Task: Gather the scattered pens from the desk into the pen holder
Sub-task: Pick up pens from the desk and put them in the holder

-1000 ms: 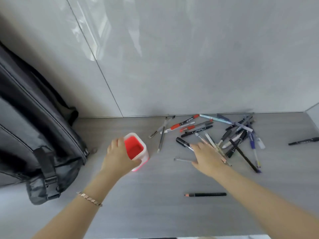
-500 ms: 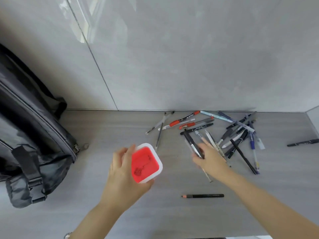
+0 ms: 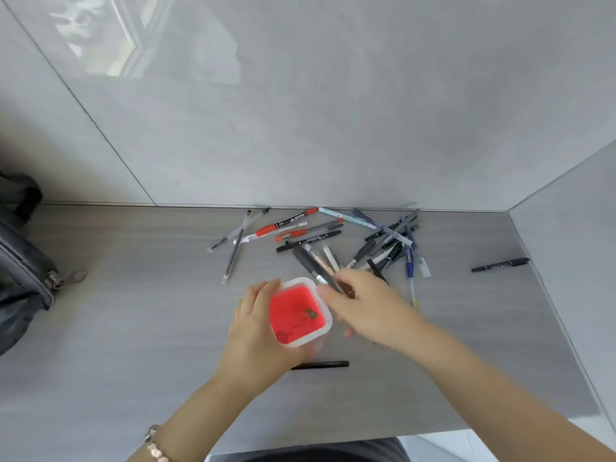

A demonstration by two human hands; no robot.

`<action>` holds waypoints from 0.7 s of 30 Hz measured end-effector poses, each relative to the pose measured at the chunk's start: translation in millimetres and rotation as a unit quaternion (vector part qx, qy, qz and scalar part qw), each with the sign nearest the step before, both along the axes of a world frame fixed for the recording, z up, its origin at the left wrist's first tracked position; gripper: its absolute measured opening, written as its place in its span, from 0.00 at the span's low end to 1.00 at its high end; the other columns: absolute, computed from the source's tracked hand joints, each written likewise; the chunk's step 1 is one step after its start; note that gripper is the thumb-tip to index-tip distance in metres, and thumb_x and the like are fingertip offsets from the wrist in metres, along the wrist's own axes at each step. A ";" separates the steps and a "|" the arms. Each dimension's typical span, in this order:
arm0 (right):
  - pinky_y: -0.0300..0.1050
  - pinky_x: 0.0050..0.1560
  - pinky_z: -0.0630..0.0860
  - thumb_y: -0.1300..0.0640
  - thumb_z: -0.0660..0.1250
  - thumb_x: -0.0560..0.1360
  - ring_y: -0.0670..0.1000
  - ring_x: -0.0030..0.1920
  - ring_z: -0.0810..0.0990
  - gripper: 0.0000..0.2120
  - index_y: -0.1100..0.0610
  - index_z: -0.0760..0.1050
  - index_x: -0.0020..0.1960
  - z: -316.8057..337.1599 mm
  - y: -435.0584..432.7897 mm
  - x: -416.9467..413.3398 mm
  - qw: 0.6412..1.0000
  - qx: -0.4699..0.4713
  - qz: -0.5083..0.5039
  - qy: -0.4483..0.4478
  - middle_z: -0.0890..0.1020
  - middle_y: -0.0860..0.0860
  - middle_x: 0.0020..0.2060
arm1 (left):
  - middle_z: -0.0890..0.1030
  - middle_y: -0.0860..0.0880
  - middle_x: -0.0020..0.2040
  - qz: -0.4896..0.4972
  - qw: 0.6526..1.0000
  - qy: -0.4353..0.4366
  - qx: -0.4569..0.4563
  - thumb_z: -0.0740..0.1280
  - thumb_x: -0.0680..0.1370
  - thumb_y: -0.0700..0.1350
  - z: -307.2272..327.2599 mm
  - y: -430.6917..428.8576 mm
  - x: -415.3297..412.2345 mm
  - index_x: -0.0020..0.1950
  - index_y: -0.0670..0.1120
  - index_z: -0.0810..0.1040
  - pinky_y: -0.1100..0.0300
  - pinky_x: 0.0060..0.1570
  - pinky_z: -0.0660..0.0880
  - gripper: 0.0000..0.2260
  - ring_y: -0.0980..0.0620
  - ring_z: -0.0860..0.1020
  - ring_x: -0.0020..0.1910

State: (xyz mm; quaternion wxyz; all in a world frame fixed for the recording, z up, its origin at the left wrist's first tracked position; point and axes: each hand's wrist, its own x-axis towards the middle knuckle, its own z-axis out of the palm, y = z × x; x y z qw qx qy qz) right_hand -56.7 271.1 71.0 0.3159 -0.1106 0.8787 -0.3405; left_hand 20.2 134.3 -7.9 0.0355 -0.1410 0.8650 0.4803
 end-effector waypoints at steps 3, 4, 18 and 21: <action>0.35 0.27 0.64 0.52 0.60 0.77 0.49 0.34 0.71 0.16 0.65 0.73 0.42 -1.3 25.4 1.7 0.986 -0.108 -0.121 0.034 0.71 0.56 0.34 | 0.64 0.58 0.59 0.010 1.000 -0.005 -0.009 0.67 0.51 0.65 -0.6 7.2 1.6 0.67 0.49 0.64 0.55 0.66 0.67 0.46 0.53 0.68 0.63; 0.33 0.30 0.67 0.54 0.61 0.77 0.46 0.36 0.73 0.12 0.61 0.76 0.42 -0.8 31.6 3.8 0.971 -0.169 -0.168 0.032 0.74 0.55 0.36 | 0.64 0.58 0.59 0.010 1.000 -0.011 -0.012 0.67 0.51 0.65 -1.2 7.8 1.8 0.66 0.50 0.65 0.56 0.65 0.67 0.45 0.54 0.68 0.63; 0.26 0.55 0.66 0.52 0.67 0.71 0.38 0.55 0.72 0.19 0.39 0.63 0.57 -53.4 7.9 28.4 0.960 -0.237 -0.078 0.124 0.76 0.39 0.50 | 0.64 0.67 0.55 0.021 0.999 0.007 -0.038 0.74 0.51 0.57 1.8 9.6 1.1 0.68 0.48 0.64 0.55 0.62 0.70 0.46 0.56 0.69 0.58; 0.31 0.49 0.70 0.53 0.65 0.73 0.40 0.45 0.75 0.11 0.50 0.71 0.56 -67.9 19.4 -3.2 0.951 -0.200 -0.160 0.171 0.79 0.46 0.45 | 0.65 0.59 0.56 0.060 0.997 -0.016 -0.035 0.80 0.56 0.48 1.6 2.0 2.4 0.68 0.47 0.64 0.62 0.56 0.66 0.44 0.56 0.70 0.55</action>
